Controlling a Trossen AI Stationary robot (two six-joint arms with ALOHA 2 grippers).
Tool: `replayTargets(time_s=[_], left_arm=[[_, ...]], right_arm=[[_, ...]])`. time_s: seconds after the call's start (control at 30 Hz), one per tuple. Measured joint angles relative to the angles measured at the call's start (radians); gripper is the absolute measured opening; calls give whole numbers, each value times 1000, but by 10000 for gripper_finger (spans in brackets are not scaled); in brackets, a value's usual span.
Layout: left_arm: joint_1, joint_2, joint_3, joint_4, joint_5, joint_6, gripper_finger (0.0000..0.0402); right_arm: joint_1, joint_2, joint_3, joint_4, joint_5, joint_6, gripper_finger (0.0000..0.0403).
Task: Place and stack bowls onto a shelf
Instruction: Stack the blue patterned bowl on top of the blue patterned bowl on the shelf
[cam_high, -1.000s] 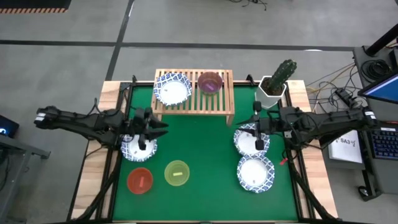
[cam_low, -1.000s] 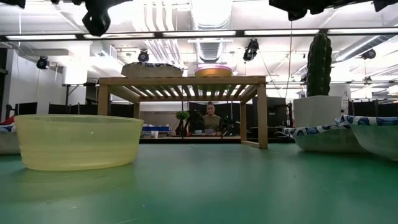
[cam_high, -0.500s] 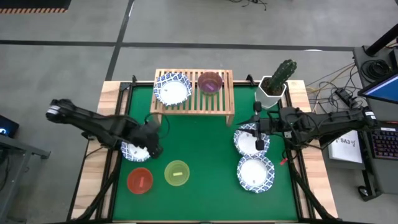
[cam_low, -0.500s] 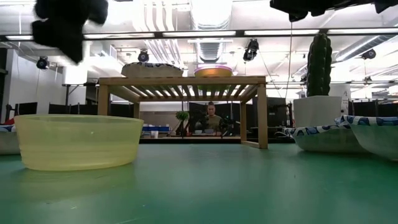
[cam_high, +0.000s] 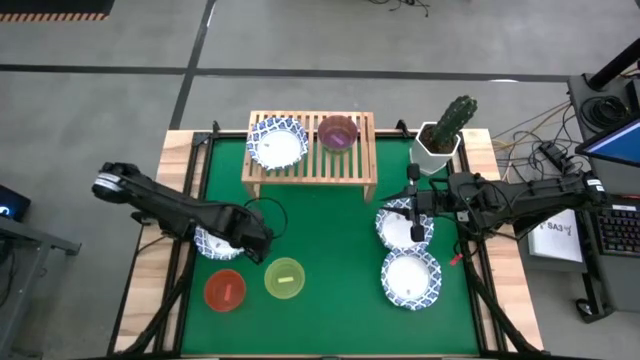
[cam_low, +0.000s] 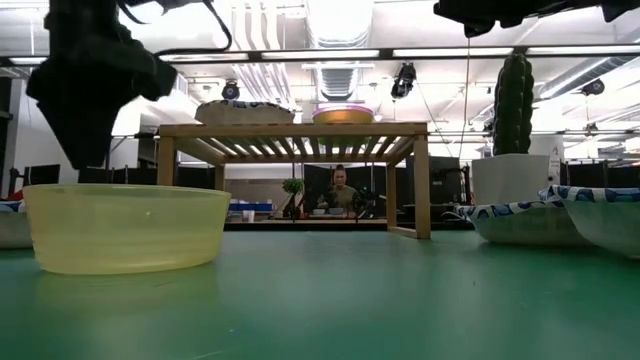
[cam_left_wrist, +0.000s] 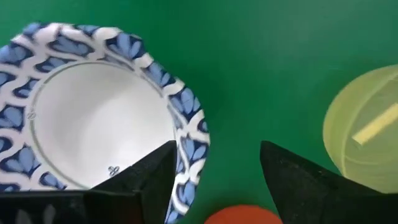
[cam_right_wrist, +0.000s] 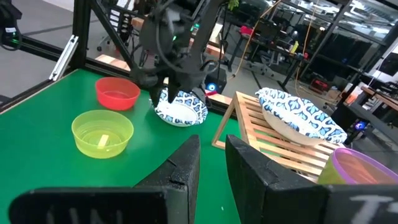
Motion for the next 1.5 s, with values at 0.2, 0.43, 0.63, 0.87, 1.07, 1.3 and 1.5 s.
replayTargets(time_s=[0.2,0.43,0.63,0.87,1.07,1.3,1.5], left_arm=[[-11,92,-40,41,0,-6,209],[-15,157,-48,57,-25,-7,185],[-18,182,-48,57,-35,-7,147],[-30,210,-48,56,-42,-8,75],[-39,190,-48,49,-46,-23,9],[-73,140,-10,-13,-31,62,2],[-149,101,104,-197,-34,255,0]], right_arm=[[0,0,0,0,0,-2,68],[0,0,0,-1,0,-2,68],[0,0,0,-1,0,-2,68],[0,0,-2,-1,0,-2,68],[0,1,-2,-1,0,-2,68],[0,1,-2,-1,0,-2,68],[0,1,-3,0,0,-2,68]])
